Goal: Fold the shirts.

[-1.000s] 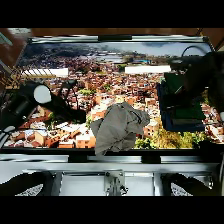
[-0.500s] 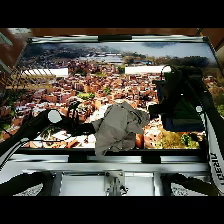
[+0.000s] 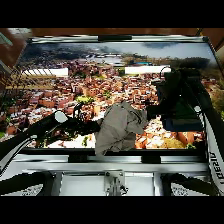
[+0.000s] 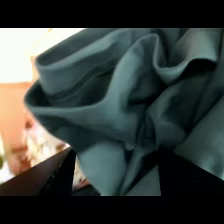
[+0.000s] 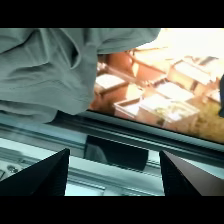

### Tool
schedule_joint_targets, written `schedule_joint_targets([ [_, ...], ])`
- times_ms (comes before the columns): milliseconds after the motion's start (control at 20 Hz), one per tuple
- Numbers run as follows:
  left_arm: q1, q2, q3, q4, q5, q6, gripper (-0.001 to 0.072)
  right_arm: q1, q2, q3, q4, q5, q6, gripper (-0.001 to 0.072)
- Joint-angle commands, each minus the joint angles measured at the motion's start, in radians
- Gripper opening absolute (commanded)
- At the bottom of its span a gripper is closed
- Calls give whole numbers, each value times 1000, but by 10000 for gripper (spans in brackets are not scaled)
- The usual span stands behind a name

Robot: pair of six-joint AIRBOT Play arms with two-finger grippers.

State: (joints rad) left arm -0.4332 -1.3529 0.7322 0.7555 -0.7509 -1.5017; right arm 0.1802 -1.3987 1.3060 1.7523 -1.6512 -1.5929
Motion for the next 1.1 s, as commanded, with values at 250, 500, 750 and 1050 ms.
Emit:
schedule_joint_targets([
  [250,-8,-33,18,-57,17,63,36,0,-1,-243,183,216,-10,671],
  [500,-8,4,24,-43,-11,104,36,2,-67,-299,232,373,5,670],
  [750,42,35,25,-30,-31,134,36,2,-131,-298,244,336,10,44],
  [1050,193,176,205,68,-153,216,34,0,12,-35,220,320,-102,50],
])
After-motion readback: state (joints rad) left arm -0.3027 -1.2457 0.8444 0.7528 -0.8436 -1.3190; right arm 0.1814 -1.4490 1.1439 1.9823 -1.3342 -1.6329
